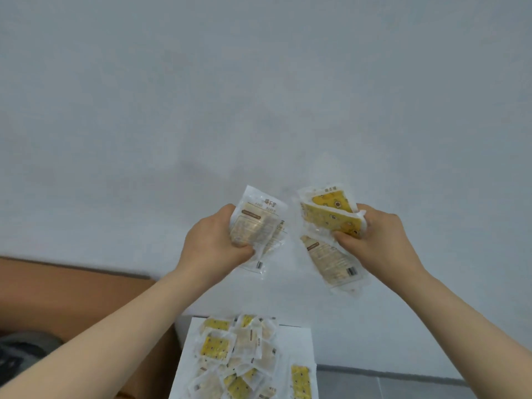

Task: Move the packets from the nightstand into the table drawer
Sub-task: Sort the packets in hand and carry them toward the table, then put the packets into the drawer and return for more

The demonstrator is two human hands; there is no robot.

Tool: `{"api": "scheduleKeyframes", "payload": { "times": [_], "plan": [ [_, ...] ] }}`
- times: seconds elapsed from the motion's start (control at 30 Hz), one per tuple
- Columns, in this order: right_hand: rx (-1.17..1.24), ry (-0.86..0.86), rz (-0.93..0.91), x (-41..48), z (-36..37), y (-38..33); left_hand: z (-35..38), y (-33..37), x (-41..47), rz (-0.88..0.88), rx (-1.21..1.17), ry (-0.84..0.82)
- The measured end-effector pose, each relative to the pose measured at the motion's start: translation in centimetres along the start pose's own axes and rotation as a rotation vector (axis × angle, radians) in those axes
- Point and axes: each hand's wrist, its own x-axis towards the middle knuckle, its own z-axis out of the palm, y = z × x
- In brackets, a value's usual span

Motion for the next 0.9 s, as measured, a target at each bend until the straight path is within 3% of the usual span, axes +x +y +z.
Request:
{"api": "scheduleKeyframes", "payload": {
  "times": [0.43,0.9],
  "plan": [
    [-0.069,0.235,0.038,-2.4,-15.0,0.4,-0.9,14.1,1.9,0.284,-0.028,-0.018],
    [-0.184,0.39,0.201,-13.5,-33.6,11.0,9.8,35.2,-2.9,0.547,-0.079,-0.103]
  ]
}}
